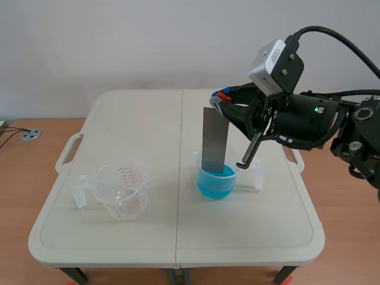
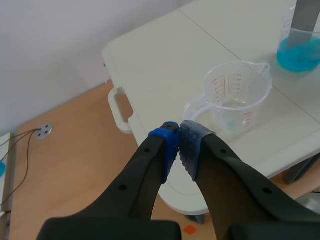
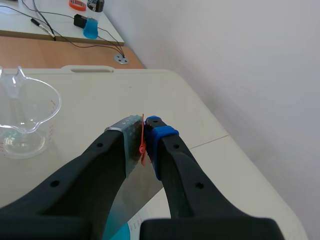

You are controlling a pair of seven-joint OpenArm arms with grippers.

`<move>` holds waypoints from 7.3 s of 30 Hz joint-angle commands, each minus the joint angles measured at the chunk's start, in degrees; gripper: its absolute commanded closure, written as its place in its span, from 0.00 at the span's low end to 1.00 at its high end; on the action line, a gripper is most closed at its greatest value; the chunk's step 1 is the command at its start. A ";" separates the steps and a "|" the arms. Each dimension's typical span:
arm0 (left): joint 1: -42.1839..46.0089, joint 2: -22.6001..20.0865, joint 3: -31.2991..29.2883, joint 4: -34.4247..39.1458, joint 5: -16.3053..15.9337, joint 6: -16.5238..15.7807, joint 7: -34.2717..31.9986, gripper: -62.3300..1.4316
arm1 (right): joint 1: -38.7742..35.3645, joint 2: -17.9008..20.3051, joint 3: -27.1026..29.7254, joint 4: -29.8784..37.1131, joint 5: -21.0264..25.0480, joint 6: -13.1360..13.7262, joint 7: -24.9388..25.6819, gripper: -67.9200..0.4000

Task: Hold the metal plate by the orange handle, dip it into the blue solution, take it out and point at it, then put the plate back in the beaker on the left.
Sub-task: 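Raise the plate and point at it, then put the plate into the left beaker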

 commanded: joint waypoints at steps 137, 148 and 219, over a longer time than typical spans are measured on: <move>-33.97 -14.36 25.75 -7.65 -4.66 3.10 12.79 0.90 | -5.09 2.16 7.56 25.24 9.01 0.33 -6.25 0.98; -17.64 -13.99 10.93 -5.64 -10.29 3.10 5.35 0.90 | -1.75 2.19 2.51 25.22 9.94 0.33 -8.28 0.98; -2.40 -0.33 -2.08 -5.70 -5.27 2.89 -0.57 0.90 | 16.70 -12.22 -30.01 -2.16 12.70 -5.57 -17.53 0.98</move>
